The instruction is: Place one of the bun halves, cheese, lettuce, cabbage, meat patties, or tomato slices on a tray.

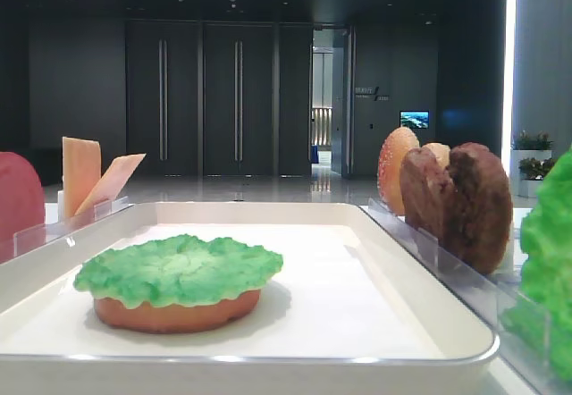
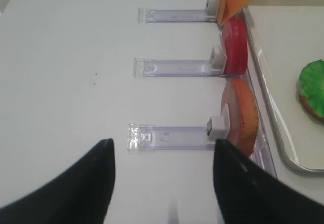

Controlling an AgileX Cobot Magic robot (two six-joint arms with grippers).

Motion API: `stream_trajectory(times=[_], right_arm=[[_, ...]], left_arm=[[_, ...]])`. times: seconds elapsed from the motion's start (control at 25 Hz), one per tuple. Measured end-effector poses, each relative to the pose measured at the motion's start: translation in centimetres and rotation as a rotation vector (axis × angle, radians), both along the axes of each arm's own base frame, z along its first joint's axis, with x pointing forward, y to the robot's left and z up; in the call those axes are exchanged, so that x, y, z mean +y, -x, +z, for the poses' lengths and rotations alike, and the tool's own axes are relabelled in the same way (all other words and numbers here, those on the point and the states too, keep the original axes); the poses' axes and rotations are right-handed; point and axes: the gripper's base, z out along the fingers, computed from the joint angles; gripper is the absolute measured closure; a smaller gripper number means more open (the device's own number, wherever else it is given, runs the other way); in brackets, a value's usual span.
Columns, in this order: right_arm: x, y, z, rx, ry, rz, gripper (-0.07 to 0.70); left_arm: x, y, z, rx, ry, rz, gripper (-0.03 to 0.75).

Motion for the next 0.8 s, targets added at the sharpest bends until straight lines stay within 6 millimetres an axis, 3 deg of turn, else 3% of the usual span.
stream_trajectory(times=[0.2,0.32,0.56,0.8], right_arm=[[0.7,4.3,0.9,-0.199,-0.048,-0.011,0.039],[1.2,6.2,0.3,-0.272,-0.073,0.001,0.039],[1.6,7.8,-4.0,-0.295,-0.096,0.018,0.039],[1.6,8.2,-6.4,-0.358,-0.088,0.023,0.039]], left_arm=[[0.0,0.0,0.0,0.0,0.0,0.0,0.245],[0.0,0.0,0.0,0.0,0.0,0.0,0.245],[0.0,0.0,0.0,0.0,0.0,0.0,0.245],[0.0,0.0,0.0,0.0,0.0,0.0,0.245]])
